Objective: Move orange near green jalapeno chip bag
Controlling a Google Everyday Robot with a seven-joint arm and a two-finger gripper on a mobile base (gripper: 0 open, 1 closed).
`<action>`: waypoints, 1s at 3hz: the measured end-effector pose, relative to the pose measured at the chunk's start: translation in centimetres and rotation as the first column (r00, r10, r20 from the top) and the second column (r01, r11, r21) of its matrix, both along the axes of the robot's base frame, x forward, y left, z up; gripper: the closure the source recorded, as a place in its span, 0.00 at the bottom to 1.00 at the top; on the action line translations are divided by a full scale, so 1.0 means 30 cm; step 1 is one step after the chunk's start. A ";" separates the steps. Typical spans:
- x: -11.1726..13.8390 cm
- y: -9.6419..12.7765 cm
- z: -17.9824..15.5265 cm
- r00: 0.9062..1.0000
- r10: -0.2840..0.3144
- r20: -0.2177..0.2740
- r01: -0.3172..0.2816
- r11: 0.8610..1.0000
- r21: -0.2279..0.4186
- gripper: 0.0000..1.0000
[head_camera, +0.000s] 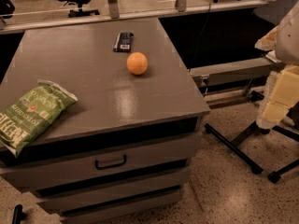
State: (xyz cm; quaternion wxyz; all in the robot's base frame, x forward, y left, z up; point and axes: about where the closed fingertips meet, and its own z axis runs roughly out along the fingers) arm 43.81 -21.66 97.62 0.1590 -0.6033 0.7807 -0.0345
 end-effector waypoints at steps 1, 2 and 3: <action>0.000 0.000 0.000 1.000 0.000 0.000 0.000 1.000 0.000 0.00; 0.048 0.064 0.014 0.999 0.037 0.031 -0.038 0.999 0.038 0.00; 0.172 0.241 0.025 0.989 0.131 0.072 -0.138 0.985 0.104 0.00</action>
Offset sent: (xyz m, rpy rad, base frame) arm 0.0450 0.0593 0.0092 0.1227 -0.0742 0.1198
